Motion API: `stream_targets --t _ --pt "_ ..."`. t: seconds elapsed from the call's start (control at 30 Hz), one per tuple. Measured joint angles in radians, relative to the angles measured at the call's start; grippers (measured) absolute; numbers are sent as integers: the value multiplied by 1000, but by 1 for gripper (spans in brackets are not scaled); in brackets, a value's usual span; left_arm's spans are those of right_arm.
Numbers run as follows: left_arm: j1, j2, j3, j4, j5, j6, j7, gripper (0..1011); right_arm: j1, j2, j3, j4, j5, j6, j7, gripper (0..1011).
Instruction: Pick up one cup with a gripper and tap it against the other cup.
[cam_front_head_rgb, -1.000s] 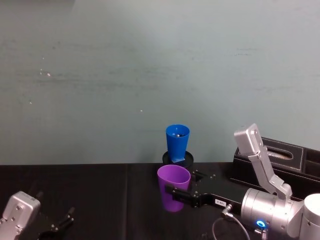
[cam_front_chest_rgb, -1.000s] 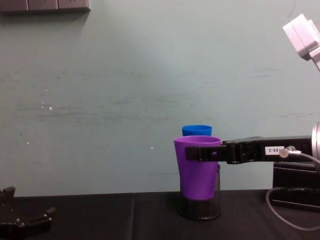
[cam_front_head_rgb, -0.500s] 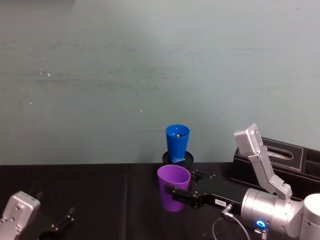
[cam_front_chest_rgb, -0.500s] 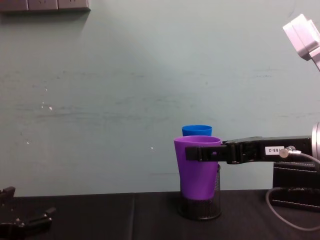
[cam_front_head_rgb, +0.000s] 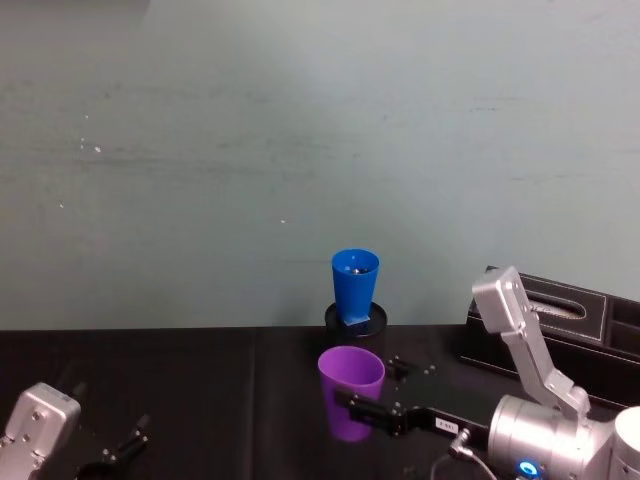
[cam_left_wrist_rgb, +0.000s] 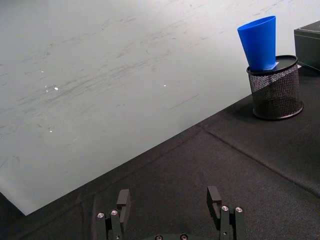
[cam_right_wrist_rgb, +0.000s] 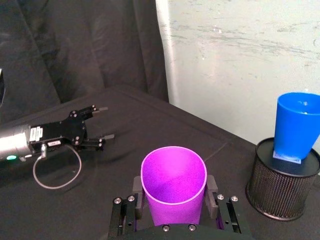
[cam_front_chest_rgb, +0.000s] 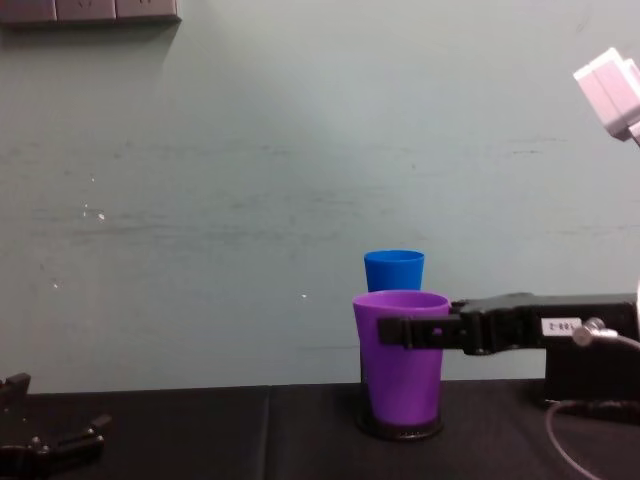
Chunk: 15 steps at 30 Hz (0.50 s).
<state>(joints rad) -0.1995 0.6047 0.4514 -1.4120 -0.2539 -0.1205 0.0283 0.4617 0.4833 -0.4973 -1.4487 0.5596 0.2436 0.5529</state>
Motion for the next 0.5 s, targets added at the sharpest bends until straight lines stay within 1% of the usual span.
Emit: stream_targets --t 0.17,0.3,0.33,0.37,0.5 --pt "0 0 0 0 0 0 0 1004 -27 22 -2 -19 5 -30 -1 723" --pt "0 0 0 0 0 0 0 1005 -60 43 -2 -31 0 -76 -3 723" --pt "0 0 0 0 0 0 0 1004 -66 48 -3 -35 -10 -86 -9 723" --pt "0 0 0 0 0 0 0 1005 -78 57 -8 -42 -34 -104 -21 723" --pt "0 0 0 0 0 0 0 1005 -100 66 -7 -48 -63 -127 -38 723"
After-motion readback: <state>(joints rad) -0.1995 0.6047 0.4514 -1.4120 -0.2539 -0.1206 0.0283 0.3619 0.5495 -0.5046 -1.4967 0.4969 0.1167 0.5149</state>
